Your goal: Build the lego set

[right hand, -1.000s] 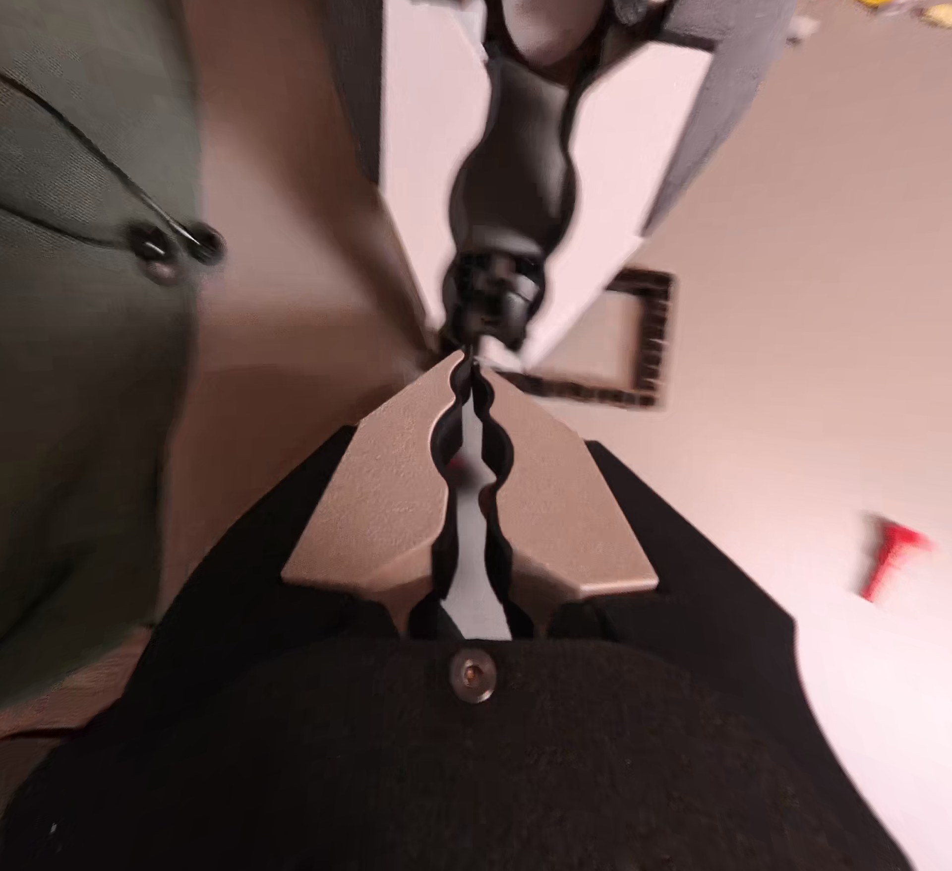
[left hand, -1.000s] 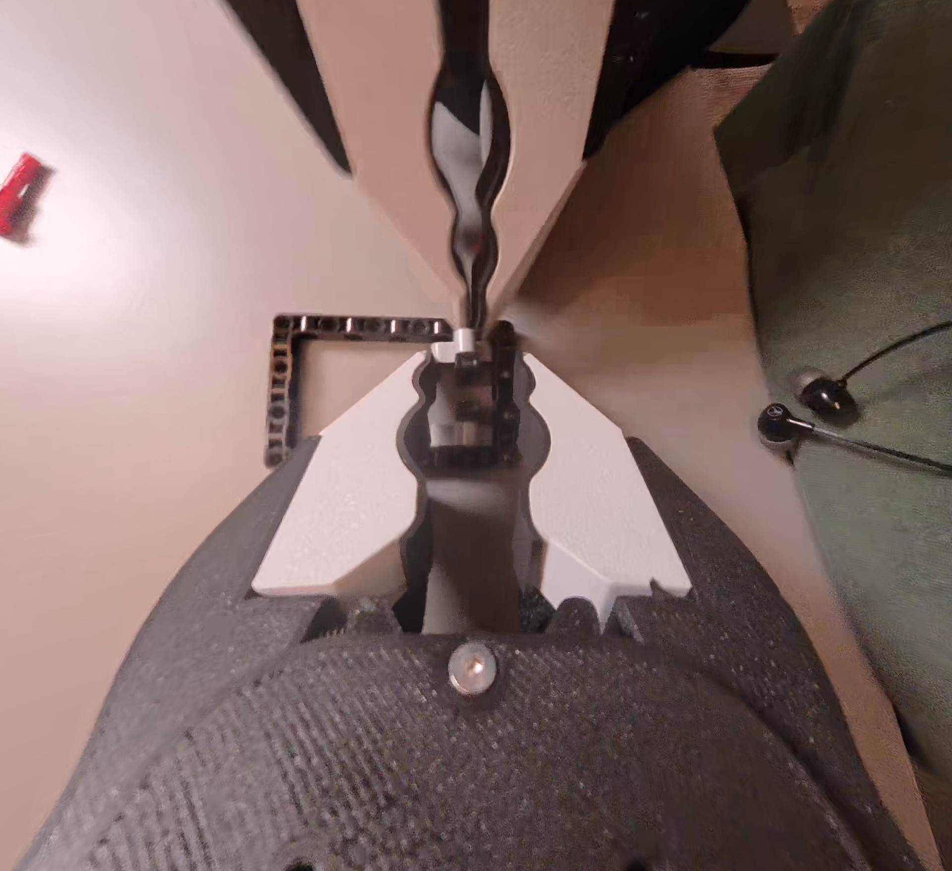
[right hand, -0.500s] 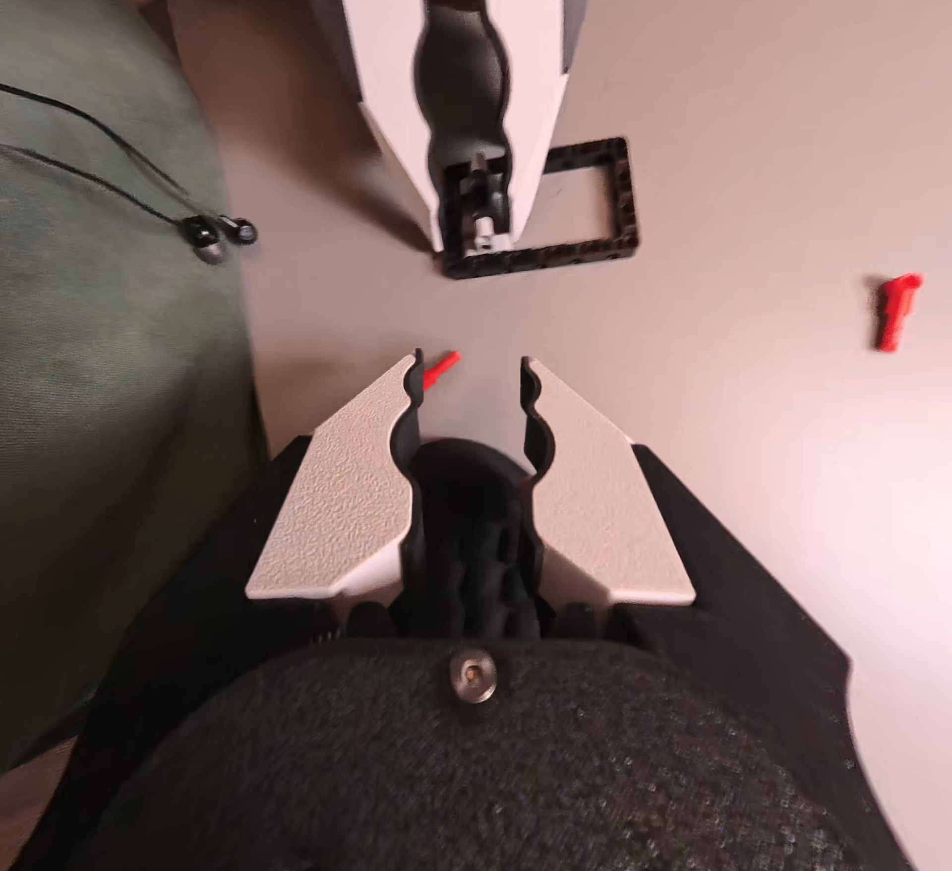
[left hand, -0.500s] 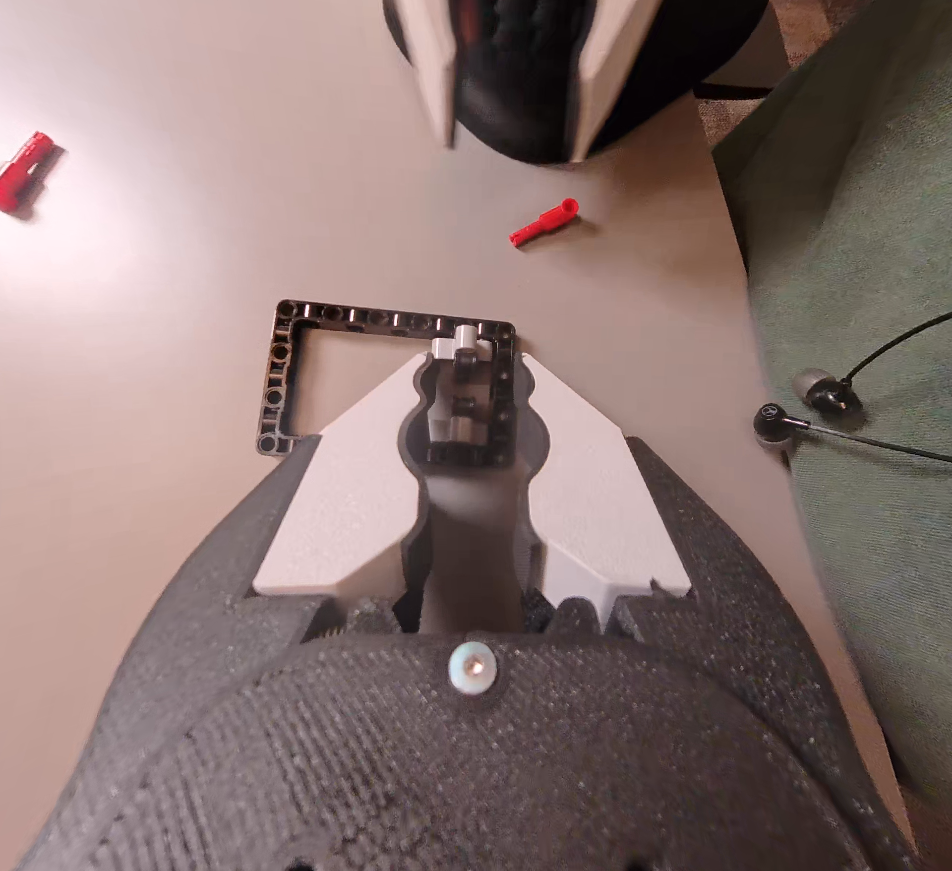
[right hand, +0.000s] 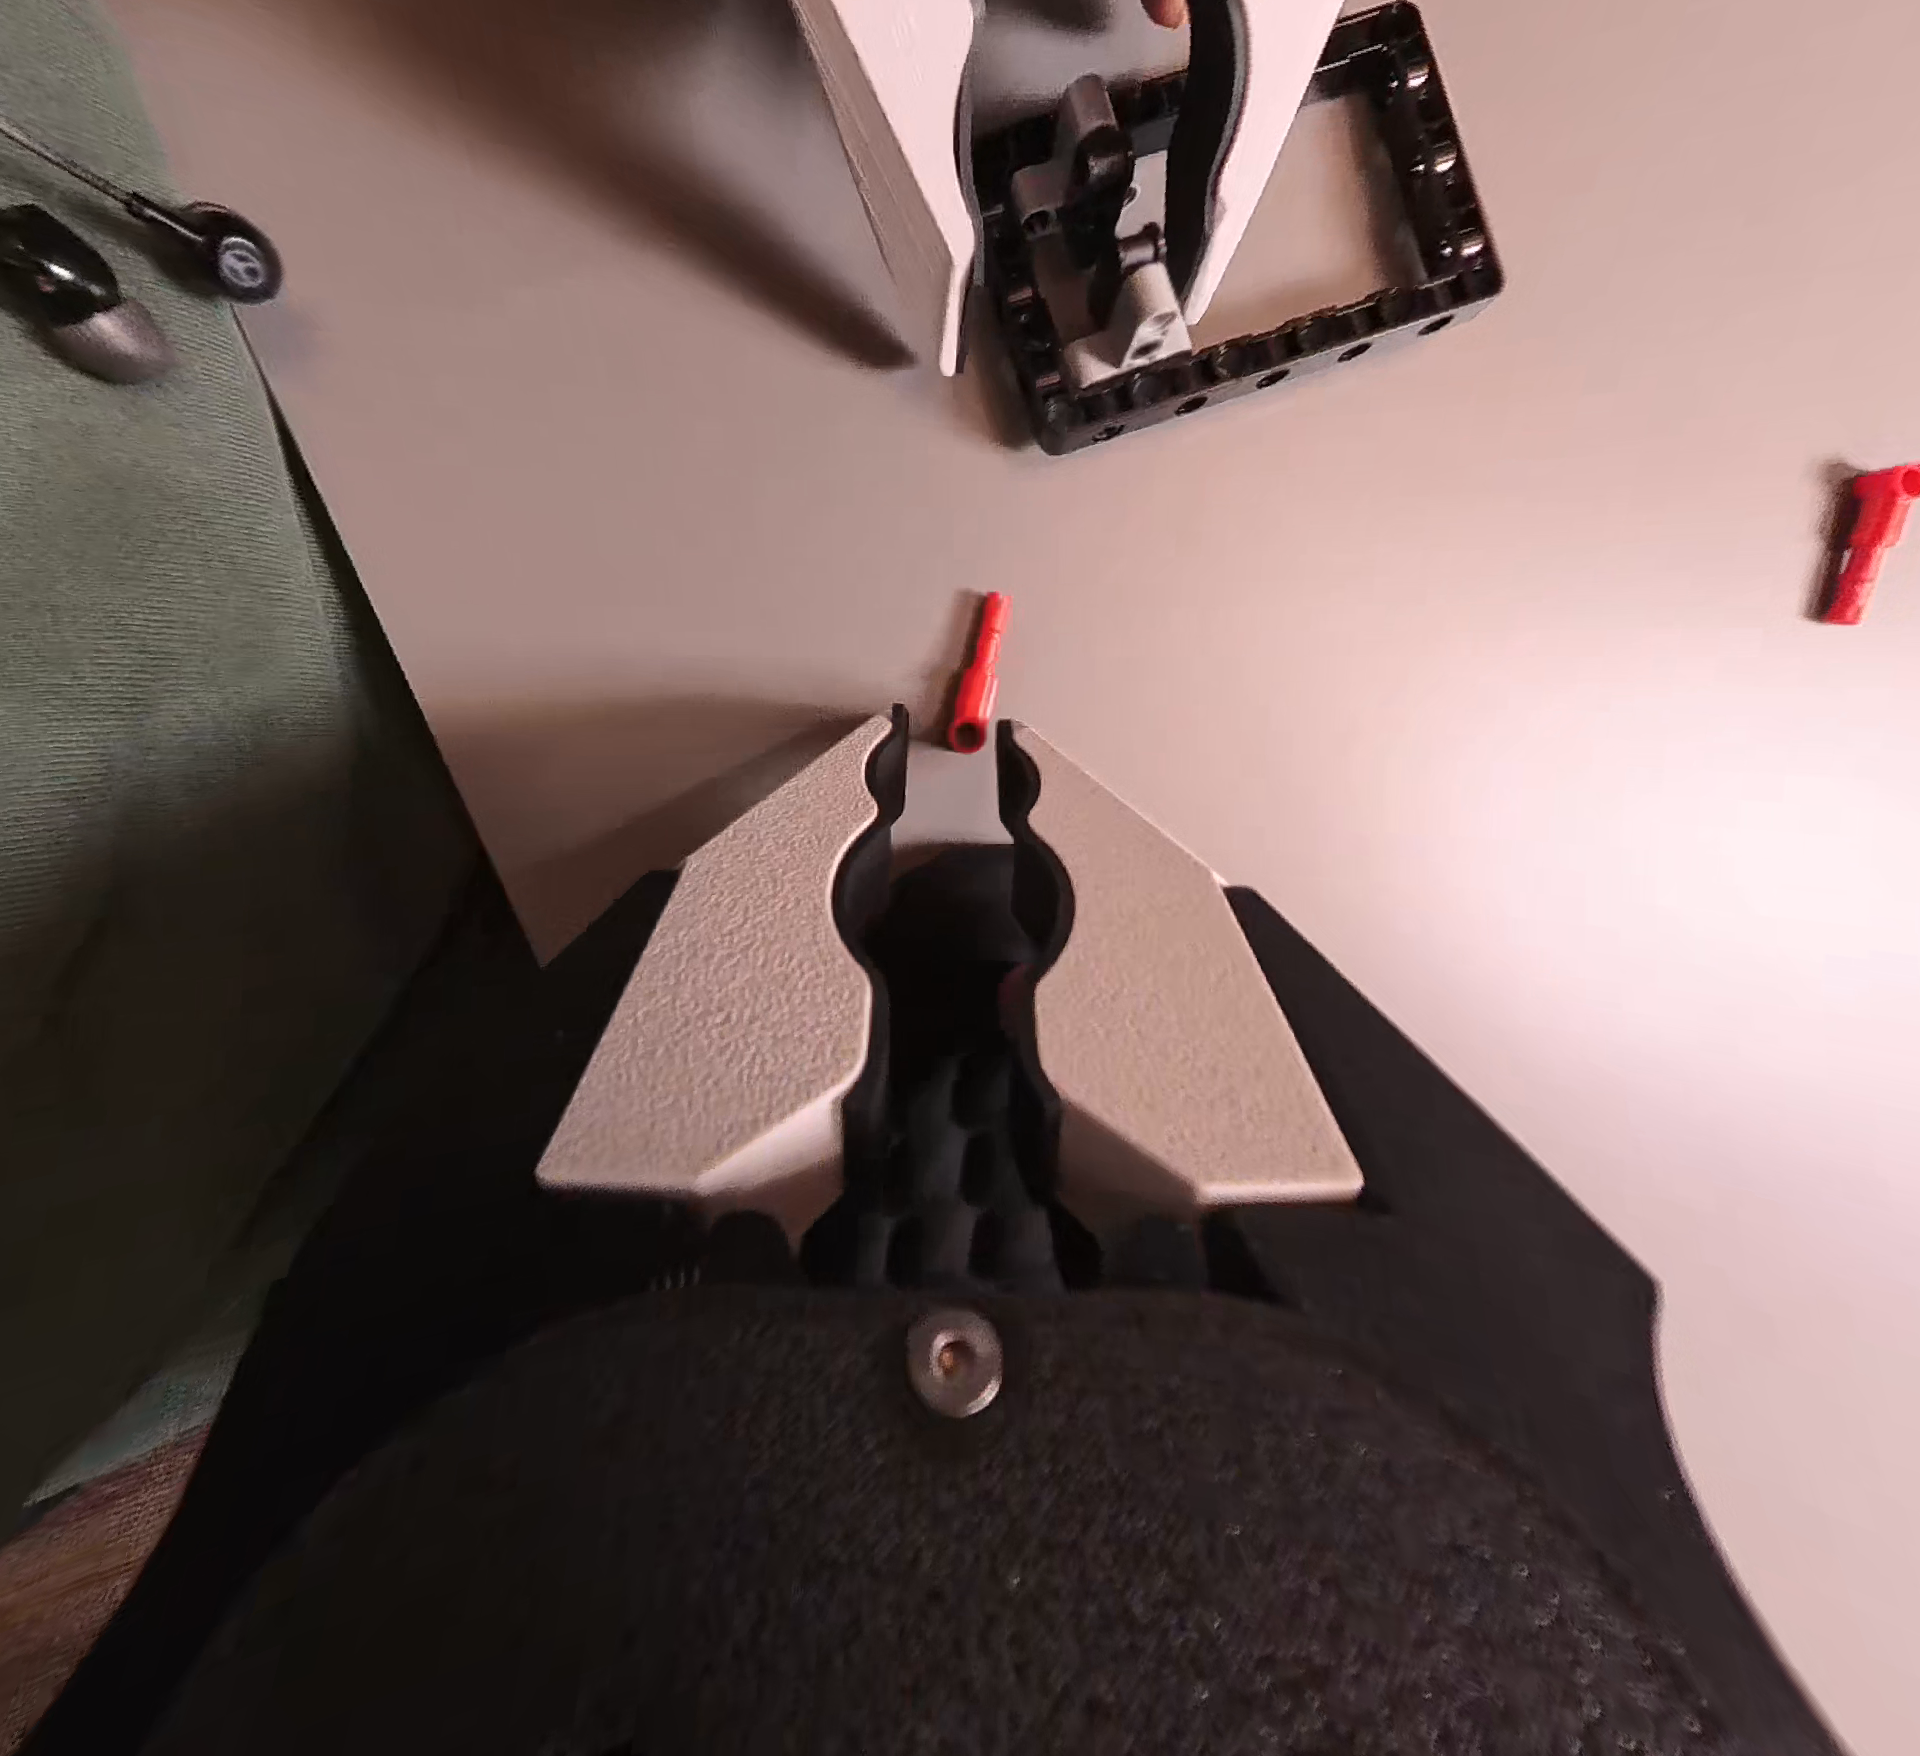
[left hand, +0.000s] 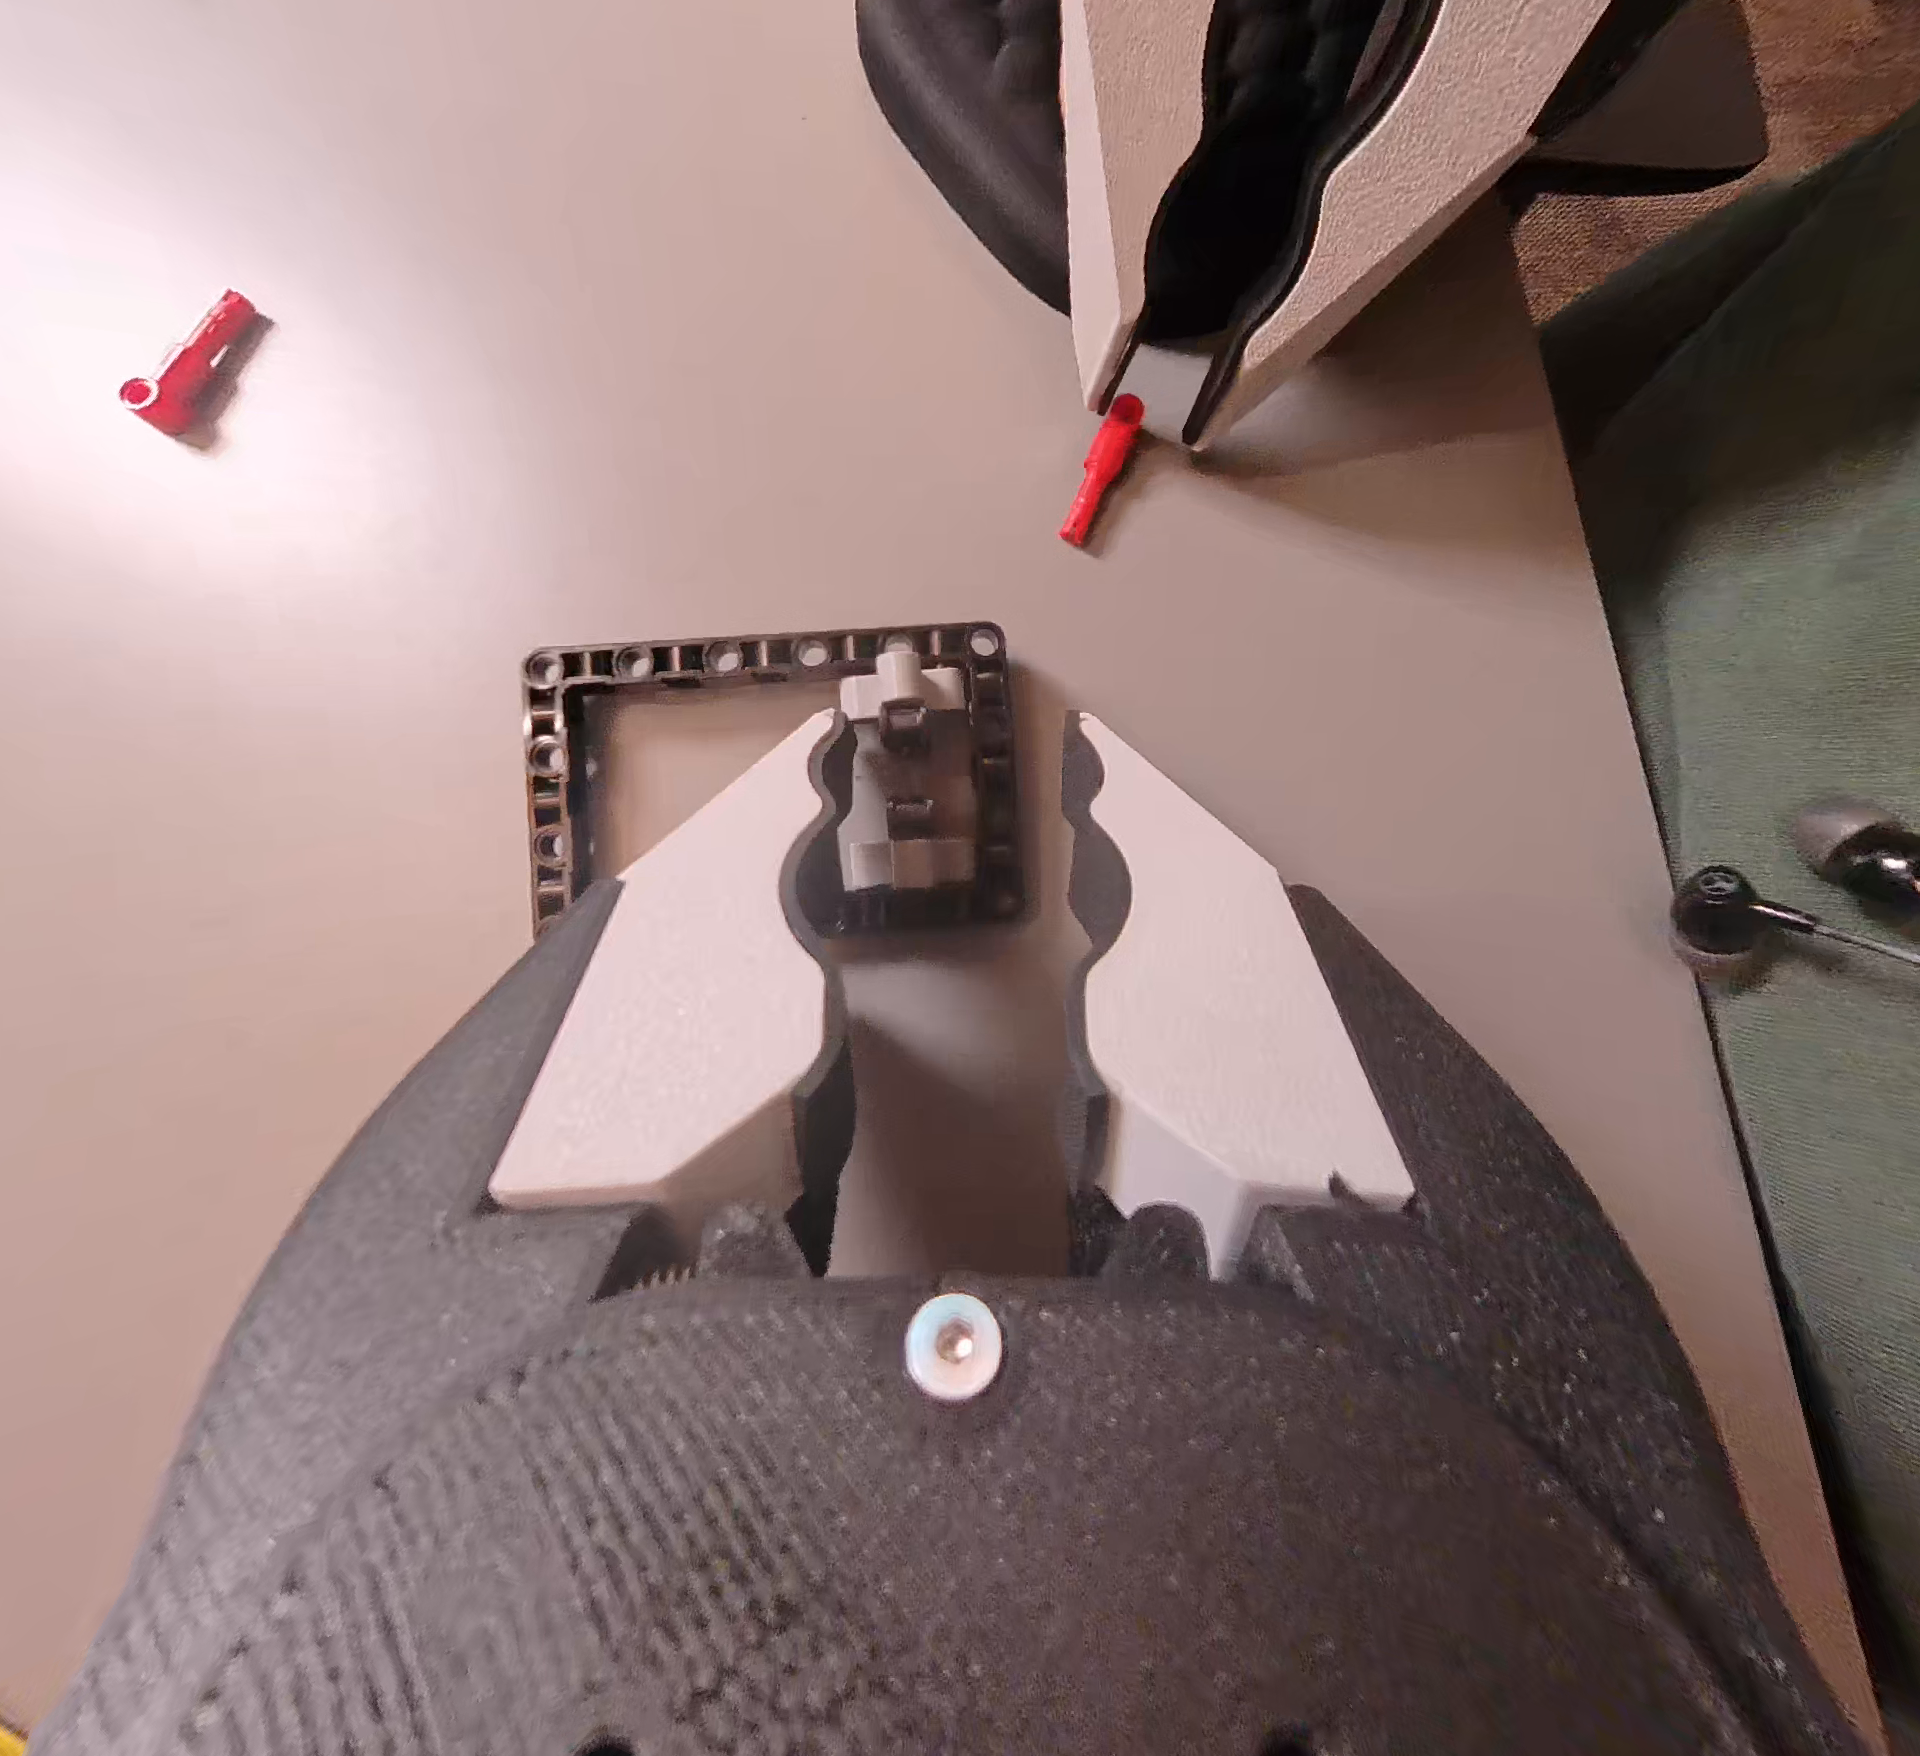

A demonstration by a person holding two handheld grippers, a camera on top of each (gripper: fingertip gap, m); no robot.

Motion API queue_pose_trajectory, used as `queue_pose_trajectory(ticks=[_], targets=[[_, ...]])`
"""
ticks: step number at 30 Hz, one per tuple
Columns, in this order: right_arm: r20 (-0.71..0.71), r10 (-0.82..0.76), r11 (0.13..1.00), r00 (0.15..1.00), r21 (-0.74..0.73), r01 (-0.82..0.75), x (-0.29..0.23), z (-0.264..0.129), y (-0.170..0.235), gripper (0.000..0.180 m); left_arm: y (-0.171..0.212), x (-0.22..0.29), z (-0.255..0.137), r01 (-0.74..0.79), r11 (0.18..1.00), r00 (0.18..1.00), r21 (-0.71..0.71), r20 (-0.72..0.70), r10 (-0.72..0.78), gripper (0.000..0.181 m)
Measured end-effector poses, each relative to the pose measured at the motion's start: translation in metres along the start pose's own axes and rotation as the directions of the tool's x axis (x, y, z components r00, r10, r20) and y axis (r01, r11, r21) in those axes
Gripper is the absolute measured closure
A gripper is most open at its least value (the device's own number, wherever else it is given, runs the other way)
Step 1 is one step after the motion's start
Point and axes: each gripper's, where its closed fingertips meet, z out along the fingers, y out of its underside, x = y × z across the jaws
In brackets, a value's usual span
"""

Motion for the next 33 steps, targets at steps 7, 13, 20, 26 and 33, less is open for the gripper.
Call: queue_pose_trajectory(ticks=[7,13,20,26,33], targets=[[0.003,-0.044,0.998,0.999,0.034,0.044,0.011,0.002,-0.010,0.170,0.000,-0.006,0.002,-0.006,1.000,0.999,0.013,0.042,0.005,0.129],[0.021,-0.051,0.997,0.998,0.061,0.050,0.016,-0.001,-0.011,0.158,0.001,-0.010,0.000,0.024,0.999,0.999,0.034,0.041,-0.025,0.127],[-0.059,-0.154,0.925,0.986,0.341,0.164,0.048,0.009,-0.064,0.144,0.001,-0.012,0.003,0.042,0.998,0.999,0.044,0.029,-0.044,0.126],[-0.001,-0.223,0.926,0.975,0.314,0.212,0.046,0.033,-0.063,0.162,0.000,-0.023,-0.002,0.071,0.994,0.994,0.080,0.076,-0.077,0.124],[0.036,-0.184,0.932,0.982,0.324,0.162,0.045,0.032,-0.065,0.155,-0.001,-0.024,-0.006,0.109,0.989,0.992,0.103,0.055,-0.115,0.128]])
